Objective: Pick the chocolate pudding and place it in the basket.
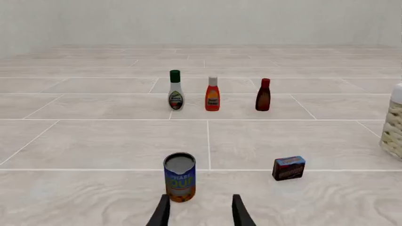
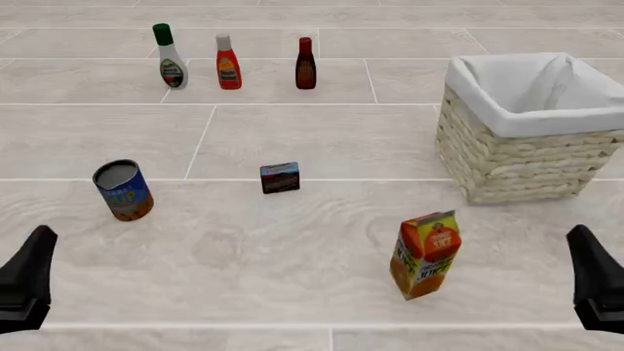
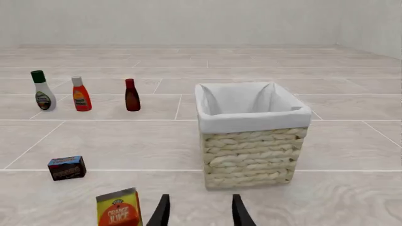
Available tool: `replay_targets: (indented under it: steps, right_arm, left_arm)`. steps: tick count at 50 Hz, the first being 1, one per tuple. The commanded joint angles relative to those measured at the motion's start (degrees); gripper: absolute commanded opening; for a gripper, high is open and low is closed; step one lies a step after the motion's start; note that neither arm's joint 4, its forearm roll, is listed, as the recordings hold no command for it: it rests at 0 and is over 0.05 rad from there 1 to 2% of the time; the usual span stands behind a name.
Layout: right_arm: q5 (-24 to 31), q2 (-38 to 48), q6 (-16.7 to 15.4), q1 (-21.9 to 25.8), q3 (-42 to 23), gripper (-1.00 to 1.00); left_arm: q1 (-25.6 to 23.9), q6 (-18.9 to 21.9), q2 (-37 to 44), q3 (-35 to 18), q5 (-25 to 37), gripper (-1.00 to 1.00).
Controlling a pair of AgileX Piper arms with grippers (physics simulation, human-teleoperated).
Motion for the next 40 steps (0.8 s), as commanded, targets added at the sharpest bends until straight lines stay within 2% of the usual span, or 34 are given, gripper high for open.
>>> replay_targets:
  steps: [1,25,34,39,40]
  right_arm:
    - [-0.49,0.42,0.03,-0.20,0.24,1.00]
    - [-1.25,2.55,-0.53,0.15,-0.39,1.00]
    - [-3.48,12.90,-2.64,4.07,-7.26,1.00]
    - [-4.53,17.55,-2.04,6.95,-10.45,1.00]
    - [-4.63,19.08,-3.67,8.29,-11.70,1.00]
  left_arm:
    - [-0.13,0.03,0.11,-0.25,0.12,1.00]
    - [-0.15,0.09,0.21,-0.26,-0.10,1.00]
    - [-0.17,0.32,0.00,-0.12,-0.45,1.00]
    - [-0.14,-0.01,0.44,-0.09,-0.33,1.00]
    - [-0.16,0.24,0.01,-0.12,-0.33,1.00]
